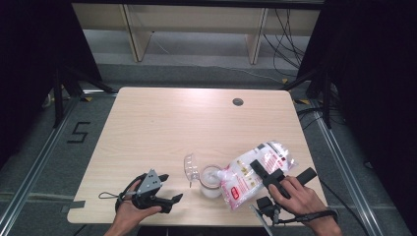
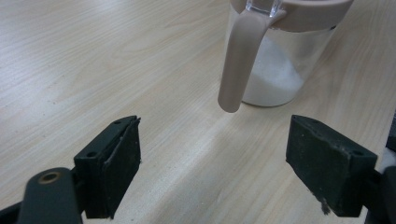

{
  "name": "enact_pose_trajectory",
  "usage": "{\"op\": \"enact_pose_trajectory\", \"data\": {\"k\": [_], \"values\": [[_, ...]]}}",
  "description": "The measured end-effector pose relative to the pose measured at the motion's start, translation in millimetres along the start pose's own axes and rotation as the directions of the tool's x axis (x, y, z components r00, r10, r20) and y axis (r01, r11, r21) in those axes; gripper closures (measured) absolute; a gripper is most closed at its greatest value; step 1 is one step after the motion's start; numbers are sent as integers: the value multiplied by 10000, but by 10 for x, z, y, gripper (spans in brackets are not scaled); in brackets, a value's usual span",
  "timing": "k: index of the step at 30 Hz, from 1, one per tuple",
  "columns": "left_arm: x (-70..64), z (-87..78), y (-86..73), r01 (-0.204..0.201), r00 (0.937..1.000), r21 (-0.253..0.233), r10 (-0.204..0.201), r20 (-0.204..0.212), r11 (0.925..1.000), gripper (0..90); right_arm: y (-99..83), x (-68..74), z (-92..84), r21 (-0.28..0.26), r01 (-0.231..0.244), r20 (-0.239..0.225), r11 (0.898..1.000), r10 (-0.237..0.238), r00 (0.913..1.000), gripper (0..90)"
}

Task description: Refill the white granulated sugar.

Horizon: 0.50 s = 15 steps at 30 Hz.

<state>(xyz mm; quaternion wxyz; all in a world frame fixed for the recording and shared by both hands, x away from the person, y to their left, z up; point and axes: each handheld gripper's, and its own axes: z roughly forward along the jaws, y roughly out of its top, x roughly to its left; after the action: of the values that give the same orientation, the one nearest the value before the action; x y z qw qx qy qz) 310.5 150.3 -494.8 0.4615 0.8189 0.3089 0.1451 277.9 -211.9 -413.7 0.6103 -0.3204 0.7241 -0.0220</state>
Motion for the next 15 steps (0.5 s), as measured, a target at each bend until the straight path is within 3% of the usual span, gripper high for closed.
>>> {"op": "enact_pose_trajectory", "data": {"k": [15], "values": [[-3, 3, 0, 56, 10000, -45, -56, 31, 10000, 177, -17, -8, -11, 48, -47, 9, 10000, 47, 10000, 742]]}}
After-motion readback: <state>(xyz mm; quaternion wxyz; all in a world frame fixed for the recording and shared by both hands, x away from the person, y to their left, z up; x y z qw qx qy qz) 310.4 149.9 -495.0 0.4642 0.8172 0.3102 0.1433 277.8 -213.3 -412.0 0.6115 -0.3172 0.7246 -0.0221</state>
